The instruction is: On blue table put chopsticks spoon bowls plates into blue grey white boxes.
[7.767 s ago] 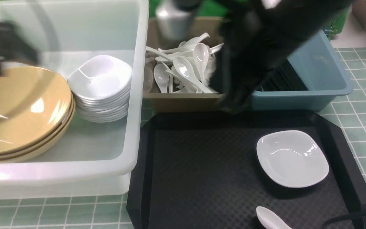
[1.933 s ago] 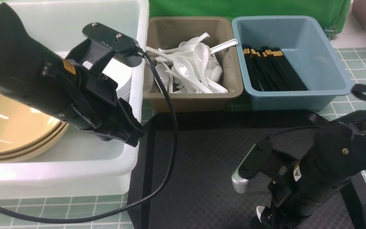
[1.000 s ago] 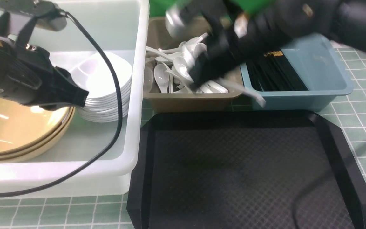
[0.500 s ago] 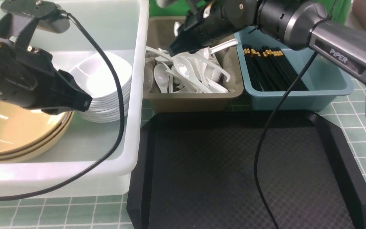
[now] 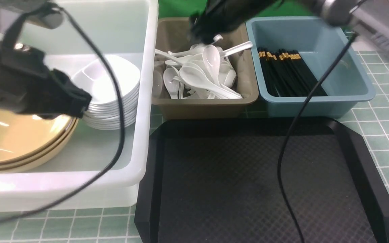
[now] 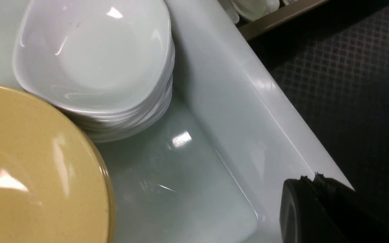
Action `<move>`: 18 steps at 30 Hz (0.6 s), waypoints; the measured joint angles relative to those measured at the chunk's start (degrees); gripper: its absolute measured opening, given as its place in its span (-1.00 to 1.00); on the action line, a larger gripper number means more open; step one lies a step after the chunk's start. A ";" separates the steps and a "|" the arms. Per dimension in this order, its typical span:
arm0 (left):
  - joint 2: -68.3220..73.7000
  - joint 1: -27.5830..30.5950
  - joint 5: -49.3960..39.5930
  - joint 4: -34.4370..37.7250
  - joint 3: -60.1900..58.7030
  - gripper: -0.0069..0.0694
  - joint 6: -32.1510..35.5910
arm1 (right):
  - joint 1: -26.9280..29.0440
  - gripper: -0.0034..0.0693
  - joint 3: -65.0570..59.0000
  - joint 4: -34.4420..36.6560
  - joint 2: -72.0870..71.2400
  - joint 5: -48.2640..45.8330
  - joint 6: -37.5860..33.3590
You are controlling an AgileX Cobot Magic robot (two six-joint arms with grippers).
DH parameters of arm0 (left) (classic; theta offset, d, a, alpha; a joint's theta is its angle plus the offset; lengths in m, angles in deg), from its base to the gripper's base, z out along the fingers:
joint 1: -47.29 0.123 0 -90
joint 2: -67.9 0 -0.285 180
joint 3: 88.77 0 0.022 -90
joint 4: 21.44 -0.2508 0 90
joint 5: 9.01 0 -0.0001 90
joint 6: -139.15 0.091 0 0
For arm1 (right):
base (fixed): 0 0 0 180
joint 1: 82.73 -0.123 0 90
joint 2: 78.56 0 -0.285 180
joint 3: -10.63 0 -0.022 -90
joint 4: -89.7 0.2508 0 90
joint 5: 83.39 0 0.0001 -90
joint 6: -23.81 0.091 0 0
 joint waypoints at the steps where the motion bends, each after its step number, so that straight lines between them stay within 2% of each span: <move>1: -2.54 0.00 1.13 -0.31 -1.88 -0.81 0.00 | 0.00 0.11 0.35 -0.06 -1.74 -1.81 -0.81; 2: -5.89 0.00 2.70 -1.03 -4.61 -0.81 -0.07 | 0.00 -0.09 0.42 -0.11 -3.46 -3.96 -1.62; 3: -6.48 0.00 2.96 -1.03 -5.09 -0.81 -0.11 | 0.00 -0.12 0.50 -0.11 -3.71 -4.32 -1.76; 4: -10.61 0.00 4.76 -2.46 -8.71 -0.81 -0.66 | 0.00 -0.32 0.55 -0.11 -5.42 -7.19 -2.89; 5: -11.79 0.00 5.32 -2.88 -9.83 -0.81 -1.00 | 0.00 -0.41 0.60 -0.11 -6.05 -8.52 -3.26; 6: -16.51 0.00 7.19 -4.53 -13.75 -0.81 -2.63 | 0.00 -0.62 0.66 -0.11 -7.36 -11.67 -4.25; 7: -19.96 0.00 9.11 -6.07 -17.59 -0.81 -4.59 | 0.00 -0.75 0.66 -0.11 -8.33 -14.24 -4.80; 9: -23.29 0.00 10.60 -7.46 -20.62 -0.81 -6.87 | 0.00 -0.79 0.61 -0.11 -9.25 -15.86 -5.48; 11: -29.77 0.00 14.16 -10.13 -25.90 -0.81 -12.21 | 0.00 -0.81 0.08 -0.11 -11.50 -17.08 -5.80; 14: -34.77 0.00 16.14 -11.48 -29.19 -0.81 -15.82 | 0.00 -0.81 -1.56 0.51 -14.54 -17.27 -5.81; 18: -41.39 0.00 16.81 -12.58 -32.47 -0.81 -18.11 | 0.00 -0.81 -7.31 4.91 -20.56 -16.96 -7.63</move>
